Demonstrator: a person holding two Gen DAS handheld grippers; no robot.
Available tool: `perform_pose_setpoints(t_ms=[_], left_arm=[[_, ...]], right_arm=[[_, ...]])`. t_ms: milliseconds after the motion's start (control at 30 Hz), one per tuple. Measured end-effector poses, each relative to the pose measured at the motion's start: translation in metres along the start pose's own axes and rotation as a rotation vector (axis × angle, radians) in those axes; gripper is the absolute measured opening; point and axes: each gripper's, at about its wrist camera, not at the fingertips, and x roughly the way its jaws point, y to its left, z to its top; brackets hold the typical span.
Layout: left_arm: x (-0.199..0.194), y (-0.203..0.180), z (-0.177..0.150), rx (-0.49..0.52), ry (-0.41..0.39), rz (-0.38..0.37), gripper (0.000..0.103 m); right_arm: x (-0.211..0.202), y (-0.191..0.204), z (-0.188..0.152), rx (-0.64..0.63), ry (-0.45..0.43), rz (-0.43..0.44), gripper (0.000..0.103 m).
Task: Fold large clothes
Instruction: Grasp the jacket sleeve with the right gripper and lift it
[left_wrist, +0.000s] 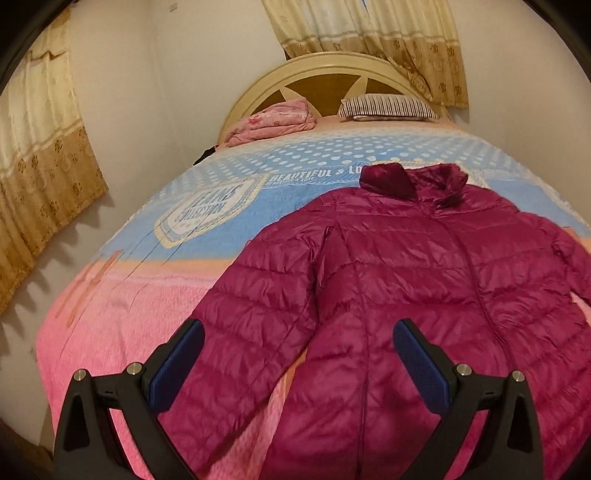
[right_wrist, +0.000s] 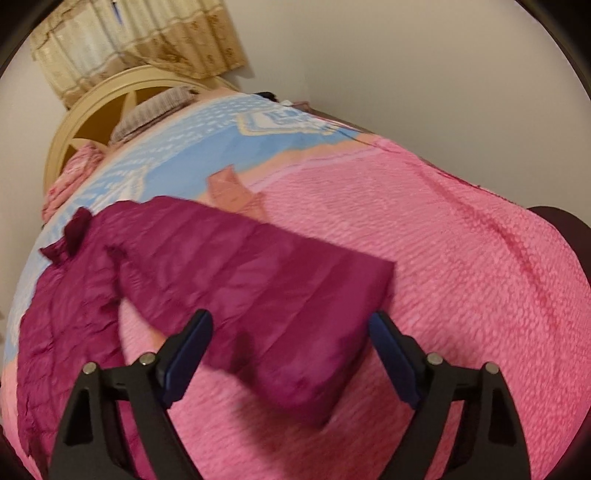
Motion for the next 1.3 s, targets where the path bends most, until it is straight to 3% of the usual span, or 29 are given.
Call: perform_pose_setpoints(t_ms=[133,400,600,933,1133,1300], left_arm=[[0.032,-0.007,0.003,0.005,0.046,0.002,0.102],[0.081,-0.02,0.0,0.032,0.141,0.011,0.102],[0.085,-0.009,0.014,0.013,0.145,-0.006,0.102],[0.084,0.033,0.031,-0.068,0.134,-0.003,0.102],[0.092,0.045,0.027,-0.092,0.146,-0.005,0.102],[0.091,0.05,0.026,-0.098,0.145,-0.007,0.102]], right_arm=[[0.014,-0.014,0.002,0.033,0.031,-0.016,0.075],[0.03,-0.011,0.0,0.008,0.068,0.088,0.023],[0.028,0.022,0.019,-0.095,0.035,0.095,0.018],[0.002,0.15,0.045,-0.374,-0.106,0.136,0.017],[-0.006,0.233,0.028,-0.537,-0.15,0.186,0.017],[0.006,0.293,0.001,-0.625,-0.118,0.248,0.017]])
